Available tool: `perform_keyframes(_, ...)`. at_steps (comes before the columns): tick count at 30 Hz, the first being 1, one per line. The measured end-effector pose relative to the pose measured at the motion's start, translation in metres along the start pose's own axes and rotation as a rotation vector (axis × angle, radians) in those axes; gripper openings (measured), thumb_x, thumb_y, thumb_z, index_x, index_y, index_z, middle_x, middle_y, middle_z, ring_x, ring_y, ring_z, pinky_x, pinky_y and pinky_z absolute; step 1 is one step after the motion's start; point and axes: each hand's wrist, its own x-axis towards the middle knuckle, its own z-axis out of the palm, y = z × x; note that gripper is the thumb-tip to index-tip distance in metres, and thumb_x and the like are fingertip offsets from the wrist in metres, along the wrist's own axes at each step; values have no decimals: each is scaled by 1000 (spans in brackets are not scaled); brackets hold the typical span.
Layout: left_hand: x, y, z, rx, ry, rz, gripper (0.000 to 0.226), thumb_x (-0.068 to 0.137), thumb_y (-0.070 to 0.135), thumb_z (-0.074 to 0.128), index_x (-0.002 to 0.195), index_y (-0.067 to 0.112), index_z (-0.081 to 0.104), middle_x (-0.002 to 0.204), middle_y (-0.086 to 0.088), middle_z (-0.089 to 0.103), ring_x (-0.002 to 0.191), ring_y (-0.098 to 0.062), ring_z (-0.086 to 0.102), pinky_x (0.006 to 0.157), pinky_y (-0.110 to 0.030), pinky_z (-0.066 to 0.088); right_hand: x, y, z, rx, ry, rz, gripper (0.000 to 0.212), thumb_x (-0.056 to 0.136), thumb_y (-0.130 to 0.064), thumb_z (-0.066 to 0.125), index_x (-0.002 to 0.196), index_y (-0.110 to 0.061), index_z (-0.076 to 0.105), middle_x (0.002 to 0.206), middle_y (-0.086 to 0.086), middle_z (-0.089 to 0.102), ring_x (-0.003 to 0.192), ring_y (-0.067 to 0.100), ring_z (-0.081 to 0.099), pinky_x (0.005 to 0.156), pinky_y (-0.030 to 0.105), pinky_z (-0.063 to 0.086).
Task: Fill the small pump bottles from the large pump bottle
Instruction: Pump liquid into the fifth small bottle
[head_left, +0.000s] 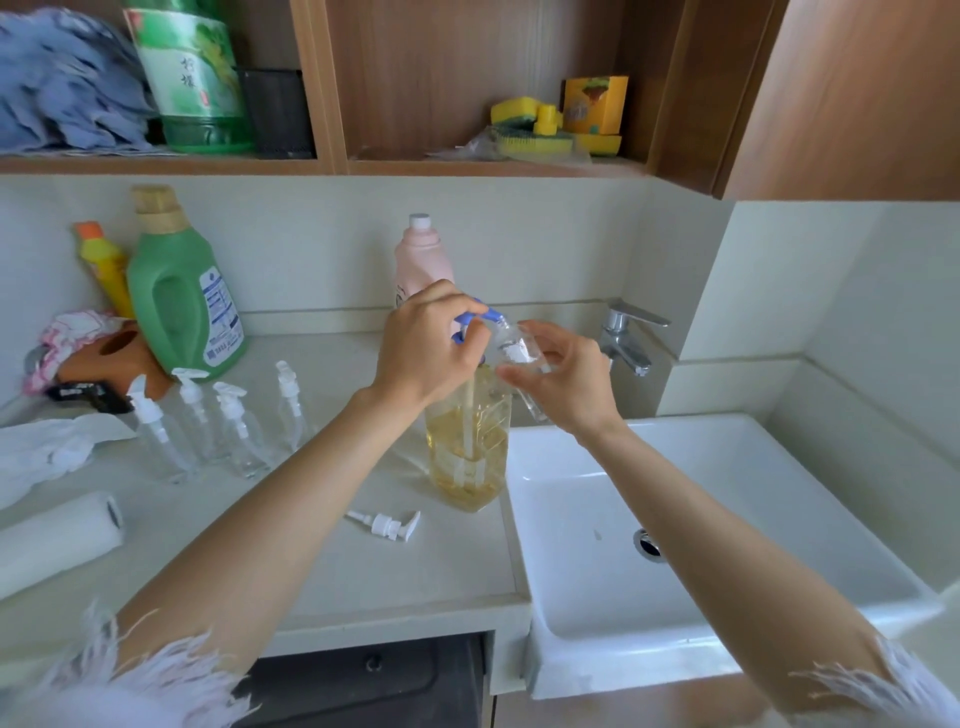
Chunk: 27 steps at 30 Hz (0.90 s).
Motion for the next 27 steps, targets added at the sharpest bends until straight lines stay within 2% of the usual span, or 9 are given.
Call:
perform_keyframes(6,-3,-2,4,-20,32,-11,35,74,30,45,83,13,75,82,0,68,66,-10,56,62,-24,44,0,-2,3,-43,41,17,55,64,-32,88,114,-24,68,96,-9,69,84,6,62,85,25,51)
perform_keyframes(9,-6,-6,9,-14,37,-18,29,73,27,47,79,15,73,79,2,66,61,-7,48,58,-18,39,-1,0,2,-99,47,27,54,64,-34,88,114,-25,68,93,-12,67,86,5,61,85,21,49)
perform_keyframes(14,-13,-12,23,37,-5,-41,31,71,26,47,81,14,73,82,3,66,72,-16,61,60,-23,45,0,6,1,-210,41,58,51,65,-43,85,112,-32,68,95,-10,71,87,9,64,87,28,48)
perform_keyframes(18,-12,-9,15,50,-23,-16,34,71,29,44,82,15,73,84,4,67,71,-15,61,60,-20,42,-3,1,0,-183,38,33,53,65,-38,86,114,-28,68,100,-7,71,91,11,64,90,31,49)
perform_keyframes(22,-5,-2,0,10,-57,-24,43,71,34,39,87,16,75,89,4,67,63,-10,53,61,-20,37,-4,-3,4,-115,56,34,52,64,-37,87,111,-29,68,96,-9,70,89,10,64,88,31,51)
perform_keyframes(27,2,-3,-3,11,-84,-14,48,72,36,37,92,13,75,91,0,66,69,-13,51,65,-24,40,-3,-6,7,-60,49,47,53,65,-37,87,112,-27,67,97,-8,70,92,10,64,90,35,52)
